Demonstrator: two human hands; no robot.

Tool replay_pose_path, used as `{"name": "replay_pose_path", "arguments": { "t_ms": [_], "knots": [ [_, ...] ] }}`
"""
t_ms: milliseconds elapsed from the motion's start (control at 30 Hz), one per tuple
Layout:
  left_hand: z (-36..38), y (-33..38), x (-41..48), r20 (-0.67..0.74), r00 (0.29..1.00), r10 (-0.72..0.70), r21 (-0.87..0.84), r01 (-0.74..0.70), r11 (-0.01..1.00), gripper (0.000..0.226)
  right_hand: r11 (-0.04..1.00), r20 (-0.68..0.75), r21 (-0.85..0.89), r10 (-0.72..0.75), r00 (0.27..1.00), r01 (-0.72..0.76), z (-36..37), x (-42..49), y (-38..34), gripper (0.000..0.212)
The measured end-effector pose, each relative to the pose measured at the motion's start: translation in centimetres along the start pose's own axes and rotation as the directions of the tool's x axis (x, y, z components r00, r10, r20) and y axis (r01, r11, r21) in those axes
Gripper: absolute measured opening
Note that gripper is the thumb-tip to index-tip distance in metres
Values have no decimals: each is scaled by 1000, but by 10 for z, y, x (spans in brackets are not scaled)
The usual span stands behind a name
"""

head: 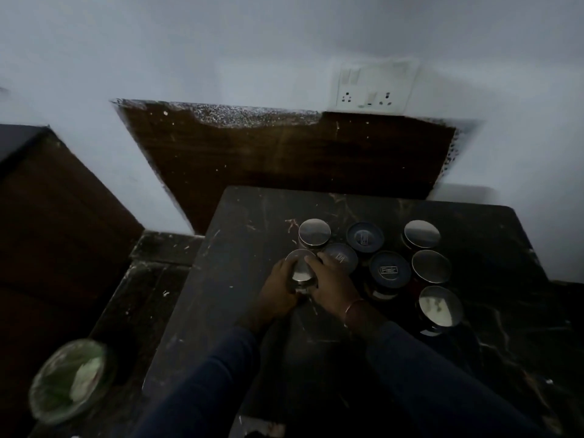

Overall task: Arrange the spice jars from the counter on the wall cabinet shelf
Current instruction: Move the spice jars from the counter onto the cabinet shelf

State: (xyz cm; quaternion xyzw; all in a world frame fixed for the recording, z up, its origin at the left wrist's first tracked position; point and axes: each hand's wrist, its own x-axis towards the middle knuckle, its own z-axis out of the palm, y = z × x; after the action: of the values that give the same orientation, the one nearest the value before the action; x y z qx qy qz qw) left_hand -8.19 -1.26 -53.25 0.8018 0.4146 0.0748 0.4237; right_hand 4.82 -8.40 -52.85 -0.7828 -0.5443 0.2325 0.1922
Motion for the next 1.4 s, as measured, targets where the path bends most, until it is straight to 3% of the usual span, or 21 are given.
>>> {"name": "replay_pose_path", "arguments": {
  "t_ms": [233, 367, 500, 600, 667, 767, 900, 1033, 1200, 1300, 1400],
  "knots": [
    [17, 5, 8, -73, 996, 42, 31, -40, 999, 84, 990, -19, -133, -53, 998, 50, 10, -9, 5, 68],
    [25, 9, 12, -97, 994, 57, 86, -49, 995, 78, 992, -18, -120, -51, 999, 49, 8, -19, 14, 73],
    [26, 13, 7, -147, 988, 54, 36, -50, 998, 73, 994, -35, 105, -22, 999, 26, -6, -28, 21, 66],
    [7, 26, 1, -162, 986, -23, -257, -19, 966, 64, 962, -77, 272, -14, 997, 35, -22, -31, 21, 73],
    [-12, 39, -2, -94, 996, 4, -415, -43, 909, 47, 902, -81, 425, -36, 996, 67, -34, -34, 17, 81],
    [-36, 61, -5, -60, 995, 81, -506, -101, 857, 28, 715, -63, 696, -28, 998, 64, -56, -38, 2, 83],
    [-47, 82, -8, -83, 993, 84, -595, -117, 795, 29, 576, -59, 815, -16, 998, 58, -76, -34, -13, 80],
    [-51, 94, -14, -67, 996, 59, -731, -89, 677, 33, 336, -23, 942, 4, 1000, 21, -94, -34, -21, 65],
    [-57, 104, -16, -93, 993, 68, -742, -115, 661, 37, 275, -45, 961, 9, 999, 41, -103, -28, -23, 53],
    [-62, 109, -17, -88, 993, 77, -725, -117, 679, 35, 311, -52, 950, 17, 999, 44, -108, -26, -27, 60],
    [-66, 110, -17, -39, 993, 116, -722, -108, 684, 38, 269, -23, 963, 14, 1000, 19, -107, -23, -24, 60]
  ]
}}
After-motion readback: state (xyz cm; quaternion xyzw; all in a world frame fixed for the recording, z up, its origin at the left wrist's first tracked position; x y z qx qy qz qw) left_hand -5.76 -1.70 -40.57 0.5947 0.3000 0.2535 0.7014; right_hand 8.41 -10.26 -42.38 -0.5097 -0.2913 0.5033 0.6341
